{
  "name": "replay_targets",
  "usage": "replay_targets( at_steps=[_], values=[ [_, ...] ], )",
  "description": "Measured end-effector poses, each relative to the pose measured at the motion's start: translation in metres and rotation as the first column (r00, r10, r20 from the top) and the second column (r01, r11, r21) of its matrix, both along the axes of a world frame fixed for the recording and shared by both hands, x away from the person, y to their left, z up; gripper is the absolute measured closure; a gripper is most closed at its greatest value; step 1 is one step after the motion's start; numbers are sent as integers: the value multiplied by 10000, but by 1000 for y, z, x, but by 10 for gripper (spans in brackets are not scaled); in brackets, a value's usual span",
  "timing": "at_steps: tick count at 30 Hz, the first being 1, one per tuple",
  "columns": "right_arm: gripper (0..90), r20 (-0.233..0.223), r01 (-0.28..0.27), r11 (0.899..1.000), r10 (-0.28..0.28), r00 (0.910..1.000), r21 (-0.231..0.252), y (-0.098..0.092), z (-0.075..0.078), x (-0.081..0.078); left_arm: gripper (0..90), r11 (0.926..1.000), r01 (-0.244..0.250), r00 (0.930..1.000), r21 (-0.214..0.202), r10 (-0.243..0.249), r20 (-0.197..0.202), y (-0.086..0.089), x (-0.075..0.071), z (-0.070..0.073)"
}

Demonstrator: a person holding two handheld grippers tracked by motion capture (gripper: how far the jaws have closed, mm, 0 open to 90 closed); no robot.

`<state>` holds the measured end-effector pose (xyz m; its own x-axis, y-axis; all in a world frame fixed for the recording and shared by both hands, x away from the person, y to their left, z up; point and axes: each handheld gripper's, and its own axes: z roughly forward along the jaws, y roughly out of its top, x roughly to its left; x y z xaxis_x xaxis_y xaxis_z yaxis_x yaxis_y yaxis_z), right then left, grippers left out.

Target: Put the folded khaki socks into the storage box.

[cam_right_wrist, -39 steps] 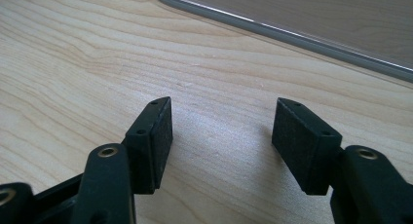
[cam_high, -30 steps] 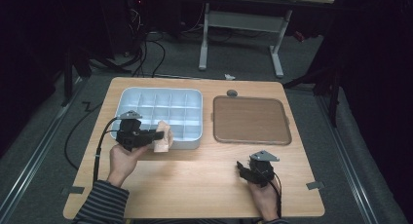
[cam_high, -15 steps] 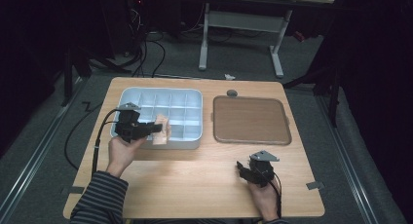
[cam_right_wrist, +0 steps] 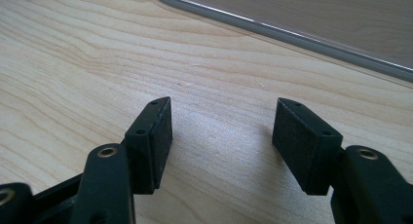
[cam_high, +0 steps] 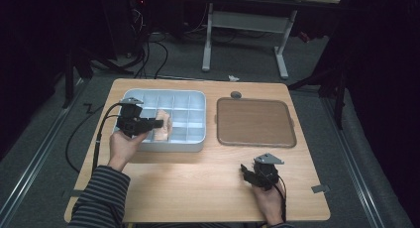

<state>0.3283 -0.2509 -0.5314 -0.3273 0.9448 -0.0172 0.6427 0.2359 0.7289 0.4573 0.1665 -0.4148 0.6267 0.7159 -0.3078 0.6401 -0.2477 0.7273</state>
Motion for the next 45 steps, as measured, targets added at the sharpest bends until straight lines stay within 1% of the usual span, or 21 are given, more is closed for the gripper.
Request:
replay_targets(
  at_steps=[4, 8, 11, 14, 17, 22, 38, 45],
  values=[
    [401, 0, -1, 10000, 1, 10000, 0, 0, 0, 0, 767, 9998, 37, 10000, 214, -35, -86, -3, 5, 0],
    [401, 11, -19, 10000, 19, 10000, -11, 0, 0, 0, 767, 9999, -8, 9997, 169, 12, -240, -2, 9, -4],
    [401, 11, -16, 10000, 16, 10000, -11, 0, 0, 0, 767, 9996, -10, 9993, 285, 20, -372, -2, 12, -7],
    [401, 11, -20, 10000, 20, 10000, -12, 0, 0, 0, 767, 9996, -2, 9990, 269, 15, -457, -2, 14, -9],
    [401, 13, -22, 10000, 22, 10000, -13, 0, 0, 0, 767, 9994, 60, 9982, 330, -40, -595, -3, 17, -12],
    [400, 13, -20, 10000, 20, 10000, -12, 0, 0, 0, 767, 9991, 28, 9967, 412, 6, -814, -2, 21, -17],
    [399, 10, -11, 10000, 11, 10000, -17, 0, 0, 0, 767, 9975, 128, 9945, 690, -55, -1047, -4, 23, -26],
    [399, 16, -9, 10000, 9, 10000, -17, 0, 0, 0, 767, 9975, -3, 9929, 711, 88, -1187, 1, 24, -30]
  ],
)
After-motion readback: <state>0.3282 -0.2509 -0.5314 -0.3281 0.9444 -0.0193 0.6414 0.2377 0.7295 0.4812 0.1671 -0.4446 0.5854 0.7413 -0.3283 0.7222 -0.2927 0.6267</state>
